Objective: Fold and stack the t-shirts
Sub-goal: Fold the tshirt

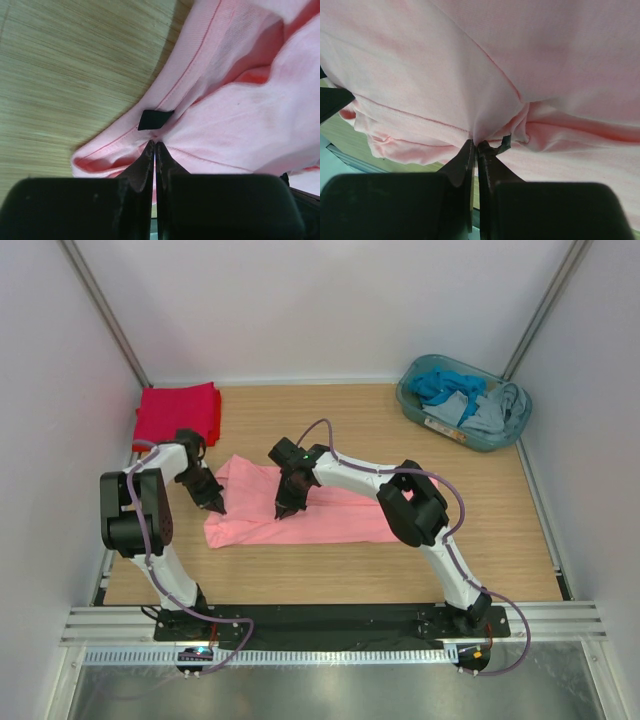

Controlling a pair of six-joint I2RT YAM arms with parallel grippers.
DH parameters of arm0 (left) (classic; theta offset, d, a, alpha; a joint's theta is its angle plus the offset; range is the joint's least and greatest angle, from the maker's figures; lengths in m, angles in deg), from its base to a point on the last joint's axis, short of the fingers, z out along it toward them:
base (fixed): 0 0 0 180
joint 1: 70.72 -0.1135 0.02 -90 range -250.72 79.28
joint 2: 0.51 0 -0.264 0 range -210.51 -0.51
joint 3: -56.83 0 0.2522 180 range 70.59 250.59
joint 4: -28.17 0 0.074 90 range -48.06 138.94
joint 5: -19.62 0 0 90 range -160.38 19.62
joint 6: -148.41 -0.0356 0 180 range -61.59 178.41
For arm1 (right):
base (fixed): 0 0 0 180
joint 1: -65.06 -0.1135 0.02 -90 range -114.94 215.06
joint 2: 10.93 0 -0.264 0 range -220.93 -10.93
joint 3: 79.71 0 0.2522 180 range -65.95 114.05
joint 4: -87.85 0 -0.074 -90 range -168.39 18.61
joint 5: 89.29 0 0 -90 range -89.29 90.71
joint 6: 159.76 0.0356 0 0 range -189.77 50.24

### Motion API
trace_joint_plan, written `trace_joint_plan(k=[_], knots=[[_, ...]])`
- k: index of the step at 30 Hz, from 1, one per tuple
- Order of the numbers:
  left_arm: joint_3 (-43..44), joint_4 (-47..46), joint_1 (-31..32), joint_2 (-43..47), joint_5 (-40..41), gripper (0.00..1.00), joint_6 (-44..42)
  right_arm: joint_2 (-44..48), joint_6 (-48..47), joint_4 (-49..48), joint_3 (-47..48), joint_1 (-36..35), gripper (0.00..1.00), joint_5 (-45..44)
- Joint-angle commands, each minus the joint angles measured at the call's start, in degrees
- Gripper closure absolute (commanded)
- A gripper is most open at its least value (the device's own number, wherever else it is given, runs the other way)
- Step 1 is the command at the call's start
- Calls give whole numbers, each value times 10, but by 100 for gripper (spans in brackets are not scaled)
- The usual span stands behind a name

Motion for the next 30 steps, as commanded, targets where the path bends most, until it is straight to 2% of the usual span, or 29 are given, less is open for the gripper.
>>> trace_joint_plan(k=[1,9,17,30], knots=[[28,10,-2,6,-3,100,5,6,-5,0,20,-2,97,7],[56,56,-3,40,-5,100,23,17,-12,7,20,-2,99,0],[78,134,-3,53,32,100,27,35,-21,22,16,-1,99,-16],[33,176,5,99,2,100,38,62,-29,26,1,1,99,-19]])
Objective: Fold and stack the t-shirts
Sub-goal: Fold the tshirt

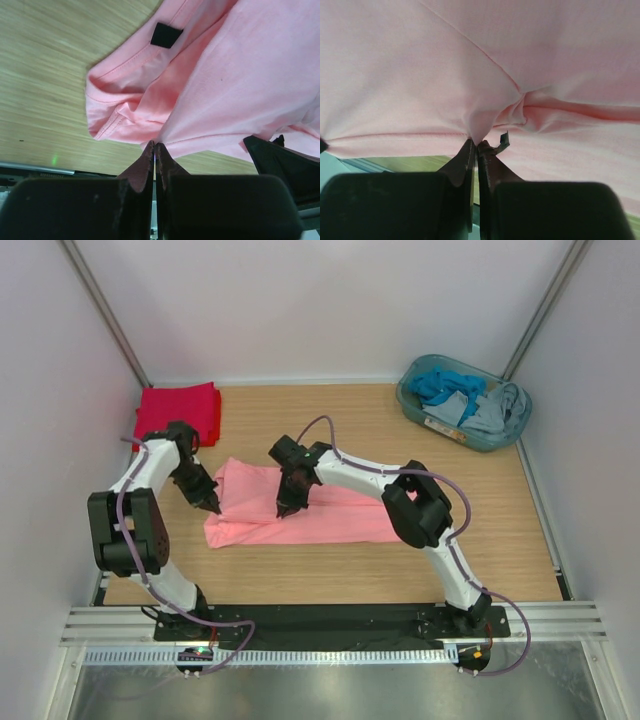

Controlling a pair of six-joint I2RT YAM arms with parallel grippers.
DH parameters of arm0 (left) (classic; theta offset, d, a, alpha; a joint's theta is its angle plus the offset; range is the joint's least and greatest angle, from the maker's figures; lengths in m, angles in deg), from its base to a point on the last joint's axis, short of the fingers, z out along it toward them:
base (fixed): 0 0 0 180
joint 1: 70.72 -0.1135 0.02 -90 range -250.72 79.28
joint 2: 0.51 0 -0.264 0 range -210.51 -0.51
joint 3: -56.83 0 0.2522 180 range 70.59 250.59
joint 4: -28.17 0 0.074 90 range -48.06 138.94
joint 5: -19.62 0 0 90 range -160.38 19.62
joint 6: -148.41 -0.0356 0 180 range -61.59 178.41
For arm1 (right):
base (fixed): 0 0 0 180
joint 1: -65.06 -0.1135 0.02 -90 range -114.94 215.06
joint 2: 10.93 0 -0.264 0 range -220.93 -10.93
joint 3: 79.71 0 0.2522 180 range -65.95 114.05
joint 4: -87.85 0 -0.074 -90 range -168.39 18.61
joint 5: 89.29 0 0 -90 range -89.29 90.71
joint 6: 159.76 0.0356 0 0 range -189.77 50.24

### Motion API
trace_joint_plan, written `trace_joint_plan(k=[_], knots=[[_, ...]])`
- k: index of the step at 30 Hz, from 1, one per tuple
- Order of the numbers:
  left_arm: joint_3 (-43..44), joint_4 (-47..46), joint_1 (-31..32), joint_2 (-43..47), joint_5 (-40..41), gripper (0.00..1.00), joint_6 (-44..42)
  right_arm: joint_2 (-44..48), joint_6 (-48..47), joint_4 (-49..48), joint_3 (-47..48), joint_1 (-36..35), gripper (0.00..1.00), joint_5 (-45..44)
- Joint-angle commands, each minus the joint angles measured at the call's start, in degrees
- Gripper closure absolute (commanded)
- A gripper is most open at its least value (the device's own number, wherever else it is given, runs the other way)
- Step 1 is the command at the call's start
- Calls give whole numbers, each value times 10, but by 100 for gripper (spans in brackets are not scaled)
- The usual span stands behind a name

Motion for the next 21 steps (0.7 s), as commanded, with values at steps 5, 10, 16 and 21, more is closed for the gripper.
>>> trace_joint_plan(k=[5,10,16,21], knots=[[-60,26,8,45,-17,100,13,56,-15,8,-20,0,99,-7],[-81,28,9,59,-12,100,15,62,-21,9,-34,0,99,-4],[-89,24,9,47,-7,100,13,63,-22,4,-48,0,99,-3],[-82,28,10,15,8,95,7,55,-28,-2,-49,1,95,-2]])
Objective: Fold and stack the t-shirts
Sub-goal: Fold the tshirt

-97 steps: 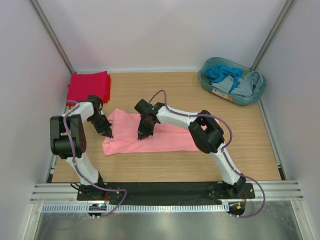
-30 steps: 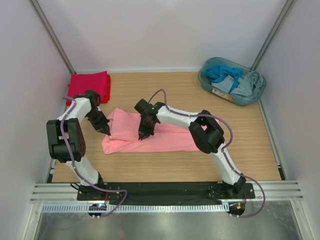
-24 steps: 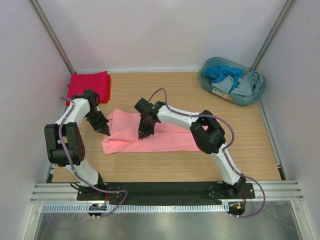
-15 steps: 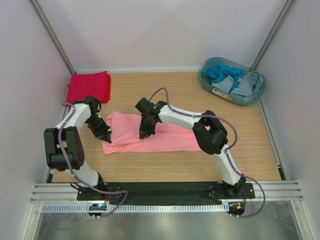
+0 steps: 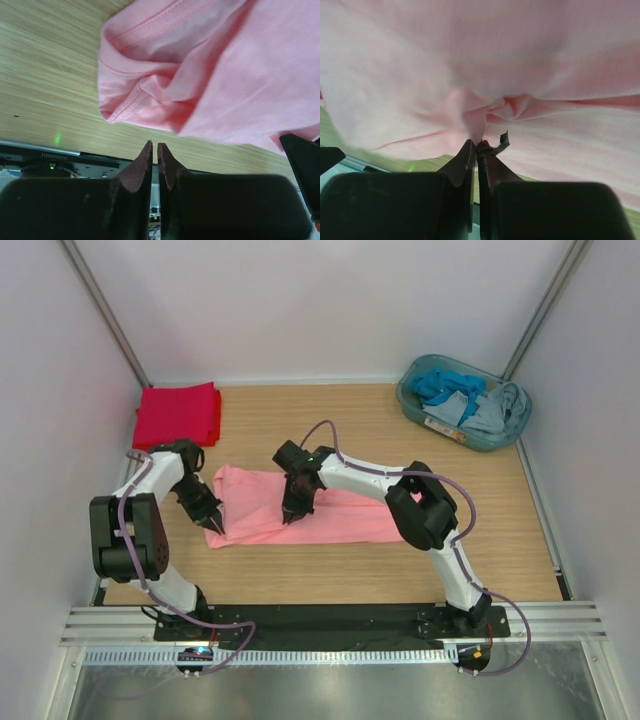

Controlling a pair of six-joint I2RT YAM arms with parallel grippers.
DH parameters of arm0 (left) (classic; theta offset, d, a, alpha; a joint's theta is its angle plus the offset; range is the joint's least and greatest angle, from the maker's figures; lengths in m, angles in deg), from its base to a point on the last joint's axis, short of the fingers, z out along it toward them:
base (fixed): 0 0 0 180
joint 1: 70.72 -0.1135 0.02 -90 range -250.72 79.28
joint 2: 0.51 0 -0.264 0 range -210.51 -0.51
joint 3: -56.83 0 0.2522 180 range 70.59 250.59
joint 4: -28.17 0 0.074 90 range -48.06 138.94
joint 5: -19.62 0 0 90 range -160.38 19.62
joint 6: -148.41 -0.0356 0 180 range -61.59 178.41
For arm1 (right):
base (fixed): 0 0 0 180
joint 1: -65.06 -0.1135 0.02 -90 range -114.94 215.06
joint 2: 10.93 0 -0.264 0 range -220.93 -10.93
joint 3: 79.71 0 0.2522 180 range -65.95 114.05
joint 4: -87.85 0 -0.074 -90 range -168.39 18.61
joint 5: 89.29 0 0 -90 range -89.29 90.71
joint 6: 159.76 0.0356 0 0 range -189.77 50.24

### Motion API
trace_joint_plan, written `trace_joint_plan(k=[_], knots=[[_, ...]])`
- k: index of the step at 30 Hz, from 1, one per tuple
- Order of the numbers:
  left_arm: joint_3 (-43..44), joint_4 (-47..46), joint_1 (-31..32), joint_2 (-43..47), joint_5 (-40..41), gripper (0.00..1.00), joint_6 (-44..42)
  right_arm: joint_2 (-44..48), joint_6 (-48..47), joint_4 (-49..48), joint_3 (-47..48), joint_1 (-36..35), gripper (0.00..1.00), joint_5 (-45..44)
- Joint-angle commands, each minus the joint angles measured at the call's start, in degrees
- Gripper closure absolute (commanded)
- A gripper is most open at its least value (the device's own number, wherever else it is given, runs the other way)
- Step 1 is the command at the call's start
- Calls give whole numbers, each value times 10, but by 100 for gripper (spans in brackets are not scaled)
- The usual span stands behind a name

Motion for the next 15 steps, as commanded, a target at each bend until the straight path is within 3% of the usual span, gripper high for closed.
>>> trace_joint_plan(k=[1,2,8,15], knots=[[12,16,1,-20,16,91,-6,26,-15,3,4,1,93,-5],[18,21,1,-23,17,83,-6,25,-20,9,14,1,91,-6],[128,8,0,-41,-6,73,2,54,-41,61,23,10,71,-15],[187,-184,1,-93,-110,66,54,111,-93,28,-52,85,69,-4]])
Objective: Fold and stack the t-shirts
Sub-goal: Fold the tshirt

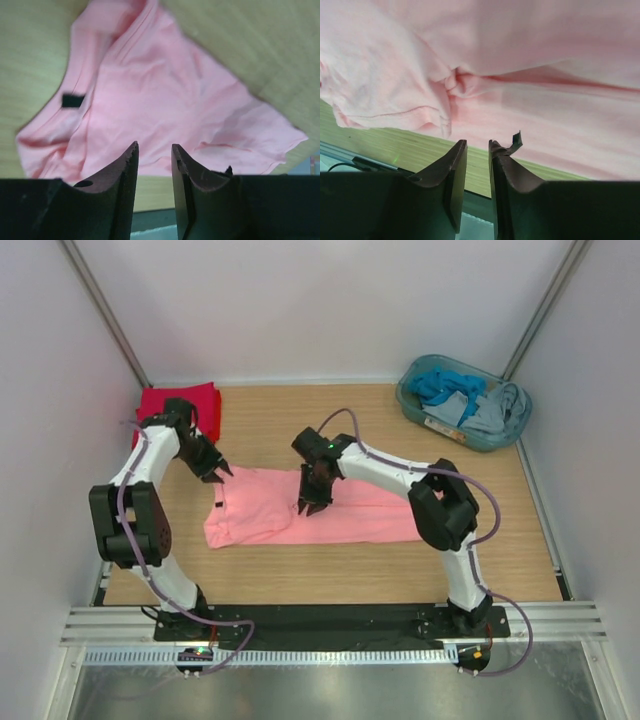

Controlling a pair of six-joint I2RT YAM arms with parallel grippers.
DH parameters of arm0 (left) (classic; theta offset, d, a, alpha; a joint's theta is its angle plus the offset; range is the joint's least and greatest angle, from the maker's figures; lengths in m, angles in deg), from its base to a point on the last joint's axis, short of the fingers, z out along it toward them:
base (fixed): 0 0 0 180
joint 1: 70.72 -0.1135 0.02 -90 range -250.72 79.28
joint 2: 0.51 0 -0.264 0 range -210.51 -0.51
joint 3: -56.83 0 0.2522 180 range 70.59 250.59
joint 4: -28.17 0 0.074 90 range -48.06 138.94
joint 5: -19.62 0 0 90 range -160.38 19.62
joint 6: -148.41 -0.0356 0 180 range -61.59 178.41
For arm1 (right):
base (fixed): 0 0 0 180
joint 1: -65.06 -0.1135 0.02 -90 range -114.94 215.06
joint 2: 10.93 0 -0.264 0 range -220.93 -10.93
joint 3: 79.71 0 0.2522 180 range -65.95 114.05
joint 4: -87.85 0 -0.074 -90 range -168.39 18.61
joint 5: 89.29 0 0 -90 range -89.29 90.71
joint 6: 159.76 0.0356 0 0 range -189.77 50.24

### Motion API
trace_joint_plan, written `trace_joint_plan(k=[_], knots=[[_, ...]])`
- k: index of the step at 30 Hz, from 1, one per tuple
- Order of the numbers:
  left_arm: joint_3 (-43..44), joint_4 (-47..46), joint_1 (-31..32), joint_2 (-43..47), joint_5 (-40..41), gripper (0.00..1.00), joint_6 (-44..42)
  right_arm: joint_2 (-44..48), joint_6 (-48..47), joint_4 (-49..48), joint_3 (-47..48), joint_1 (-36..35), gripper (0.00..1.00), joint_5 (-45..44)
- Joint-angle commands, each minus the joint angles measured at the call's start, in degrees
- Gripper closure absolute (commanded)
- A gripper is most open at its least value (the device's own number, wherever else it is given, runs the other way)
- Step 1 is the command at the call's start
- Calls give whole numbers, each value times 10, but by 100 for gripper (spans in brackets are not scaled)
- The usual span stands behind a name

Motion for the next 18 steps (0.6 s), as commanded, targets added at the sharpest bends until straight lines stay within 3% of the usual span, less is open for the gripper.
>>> trace_joint_plan(k=[1,8,14,18], knots=[[27,-124,3,-52,-65,66,32,55,-55,-33,-31,60,69,5],[84,-151,3,-199,-27,67,28,46,-144,-52,-57,159,69,-63],[117,-140,4,-246,23,67,21,57,-158,-101,-134,237,70,-121],[149,-150,4,-269,15,67,25,86,-157,-140,-191,282,70,-131]])
